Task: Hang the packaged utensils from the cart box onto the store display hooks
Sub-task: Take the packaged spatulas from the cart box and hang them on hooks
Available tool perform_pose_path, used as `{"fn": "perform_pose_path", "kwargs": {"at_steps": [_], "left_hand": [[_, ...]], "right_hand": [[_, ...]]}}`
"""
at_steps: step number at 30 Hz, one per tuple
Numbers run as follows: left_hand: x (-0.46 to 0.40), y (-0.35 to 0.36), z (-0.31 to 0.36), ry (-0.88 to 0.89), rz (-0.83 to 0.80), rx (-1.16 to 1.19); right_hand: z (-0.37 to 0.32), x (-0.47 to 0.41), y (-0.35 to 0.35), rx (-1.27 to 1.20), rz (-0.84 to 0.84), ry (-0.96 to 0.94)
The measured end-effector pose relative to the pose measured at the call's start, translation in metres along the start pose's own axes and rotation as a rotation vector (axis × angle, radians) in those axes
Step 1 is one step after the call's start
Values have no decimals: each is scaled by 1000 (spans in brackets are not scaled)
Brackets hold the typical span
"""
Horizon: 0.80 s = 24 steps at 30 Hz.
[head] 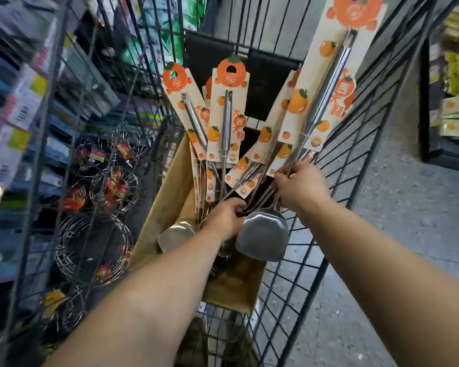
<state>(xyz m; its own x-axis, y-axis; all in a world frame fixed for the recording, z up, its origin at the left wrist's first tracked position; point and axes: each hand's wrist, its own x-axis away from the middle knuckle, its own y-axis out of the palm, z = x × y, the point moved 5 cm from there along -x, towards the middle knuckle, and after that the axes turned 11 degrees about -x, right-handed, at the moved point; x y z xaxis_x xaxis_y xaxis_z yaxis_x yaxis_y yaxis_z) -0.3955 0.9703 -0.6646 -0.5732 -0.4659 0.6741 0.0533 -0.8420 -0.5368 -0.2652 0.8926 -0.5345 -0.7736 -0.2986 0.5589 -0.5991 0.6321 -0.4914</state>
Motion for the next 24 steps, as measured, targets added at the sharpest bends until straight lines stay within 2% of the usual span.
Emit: {"fn": "perform_pose_path", "kwargs": {"at_steps": [3,7,12,18,24], "left_hand": [[-11,1,9,9,-62,-146],[-20,1,31,144,-98,-409],[-28,2,37,143,-125,-390],[-14,-15,27,212,-118,-226],[4,-41,21,206,-77,-166]], "right_hand": [[2,0,-2,43,0,-6],[8,-1,4,42,-38,52],[10,0,9,34,-93,85],[11,9,4,-57,-75,97],[12,27,6,-87,-63,119]]}}
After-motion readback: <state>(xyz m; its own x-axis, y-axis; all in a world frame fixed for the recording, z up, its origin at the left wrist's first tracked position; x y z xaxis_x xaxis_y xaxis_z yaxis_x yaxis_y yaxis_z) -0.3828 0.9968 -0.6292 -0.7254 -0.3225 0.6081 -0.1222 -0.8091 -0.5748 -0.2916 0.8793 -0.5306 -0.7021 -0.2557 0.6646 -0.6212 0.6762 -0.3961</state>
